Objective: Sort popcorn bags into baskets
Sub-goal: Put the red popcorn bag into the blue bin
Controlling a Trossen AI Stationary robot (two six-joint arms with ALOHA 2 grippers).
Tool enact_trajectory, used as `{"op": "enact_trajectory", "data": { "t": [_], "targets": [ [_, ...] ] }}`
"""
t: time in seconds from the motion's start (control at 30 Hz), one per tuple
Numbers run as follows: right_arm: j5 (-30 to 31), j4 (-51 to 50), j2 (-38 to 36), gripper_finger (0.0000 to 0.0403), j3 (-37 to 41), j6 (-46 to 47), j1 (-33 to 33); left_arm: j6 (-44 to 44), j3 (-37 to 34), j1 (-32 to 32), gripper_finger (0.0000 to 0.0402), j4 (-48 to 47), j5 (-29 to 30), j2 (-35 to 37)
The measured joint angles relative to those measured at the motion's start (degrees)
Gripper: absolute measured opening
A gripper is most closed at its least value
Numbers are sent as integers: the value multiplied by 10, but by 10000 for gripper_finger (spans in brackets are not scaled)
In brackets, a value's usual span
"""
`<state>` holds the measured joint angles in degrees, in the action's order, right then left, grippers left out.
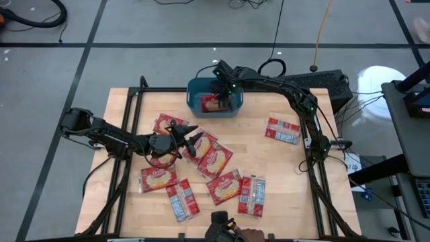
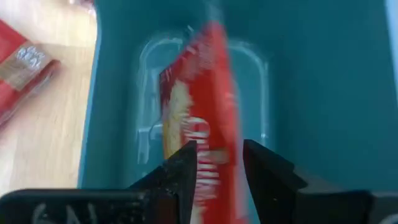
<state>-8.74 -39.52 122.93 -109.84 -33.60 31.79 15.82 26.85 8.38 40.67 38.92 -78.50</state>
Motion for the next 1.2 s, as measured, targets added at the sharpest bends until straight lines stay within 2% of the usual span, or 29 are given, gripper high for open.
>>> {"op": "enact_trajectory", "data": {
  "t": [0.17,0.3,0.57,0.67,0.83,1.03,1.13,1.2],
  "targets": [
    [0,16,0,102,0,84,2,7,0,0,186,-4,0,0],
    [-1,19,-5,84,1,104,4,8,0,0,186,-7,0,0],
    [-24,-77,-96,75,21,145,-41,9,0,13,186,-29,0,0],
    [-34,-36,-164,75,105,155,-79,10,0,21,186,-48,0,0],
    [-23,128,-309,75,318,215,-154,15,0,39,186,-73,0,0],
    [98,359,-458,75,573,308,-277,27,0,65,186,-91,-2,0],
    [144,448,-500,75,661,356,-332,41,2,72,186,-105,-15,6],
    [167,497,-513,75,704,378,-364,58,19,78,186,-164,-21,6]
  ]
}}
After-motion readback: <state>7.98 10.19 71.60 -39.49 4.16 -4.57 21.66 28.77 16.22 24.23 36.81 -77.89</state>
